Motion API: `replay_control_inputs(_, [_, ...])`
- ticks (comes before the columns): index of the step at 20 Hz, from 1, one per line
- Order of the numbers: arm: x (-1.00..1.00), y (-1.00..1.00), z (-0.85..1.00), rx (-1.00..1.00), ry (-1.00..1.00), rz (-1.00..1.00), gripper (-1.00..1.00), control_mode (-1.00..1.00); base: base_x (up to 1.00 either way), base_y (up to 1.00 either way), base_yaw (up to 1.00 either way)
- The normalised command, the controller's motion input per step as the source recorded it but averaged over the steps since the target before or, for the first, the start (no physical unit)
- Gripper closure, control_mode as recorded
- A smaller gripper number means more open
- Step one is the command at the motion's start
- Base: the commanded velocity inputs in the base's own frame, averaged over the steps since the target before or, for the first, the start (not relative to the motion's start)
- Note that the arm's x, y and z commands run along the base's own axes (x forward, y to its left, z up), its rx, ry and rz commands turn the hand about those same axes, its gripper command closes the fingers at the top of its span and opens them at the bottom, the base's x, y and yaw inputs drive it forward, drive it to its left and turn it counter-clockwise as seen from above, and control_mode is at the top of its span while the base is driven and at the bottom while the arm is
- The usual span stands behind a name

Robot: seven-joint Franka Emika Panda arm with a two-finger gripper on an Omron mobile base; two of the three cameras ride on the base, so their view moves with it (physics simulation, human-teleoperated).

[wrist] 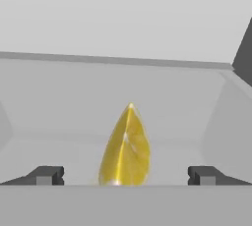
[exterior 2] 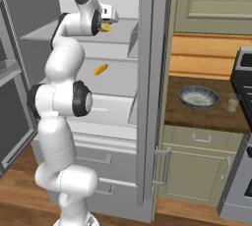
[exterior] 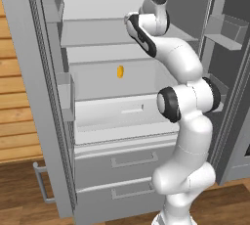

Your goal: Grab a lemon wedge from the fridge and one ice cube from the ice bowl, and put them in the glass of lemonade.

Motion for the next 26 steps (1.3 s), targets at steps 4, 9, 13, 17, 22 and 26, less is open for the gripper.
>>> replay_control_inputs(4, [0.3, 0.0, -0.09, 0.0, 0.02, 0.0, -1.0, -1.0, 0.0, 0.0, 0.0])
replay_control_inputs(9, [0.35, 0.0, -0.02, 0.0, 0.04, 0.0, -1.0, -1.0, 0.0, 0.0, 0.0])
replay_control_inputs(13, [0.27, 0.0, 0.0, 0.0, 0.07, 0.0, -1.0, -1.0, 0.0, 0.0, 0.0])
replay_control_inputs(17, [0.06, 0.0, 0.0, 0.0, 0.11, 0.0, -1.0, -1.0, 0.0, 0.0, 0.0])
replay_control_inputs(22, [0.0, 0.0, -0.02, 0.0, 0.11, 0.0, -1.0, -1.0, 0.0, 0.0, 0.0])
replay_control_inputs(26, [-0.06, 0.0, 0.0, 0.0, 0.07, 0.0, -1.0, -1.0, 0.0, 0.0, 0.0])
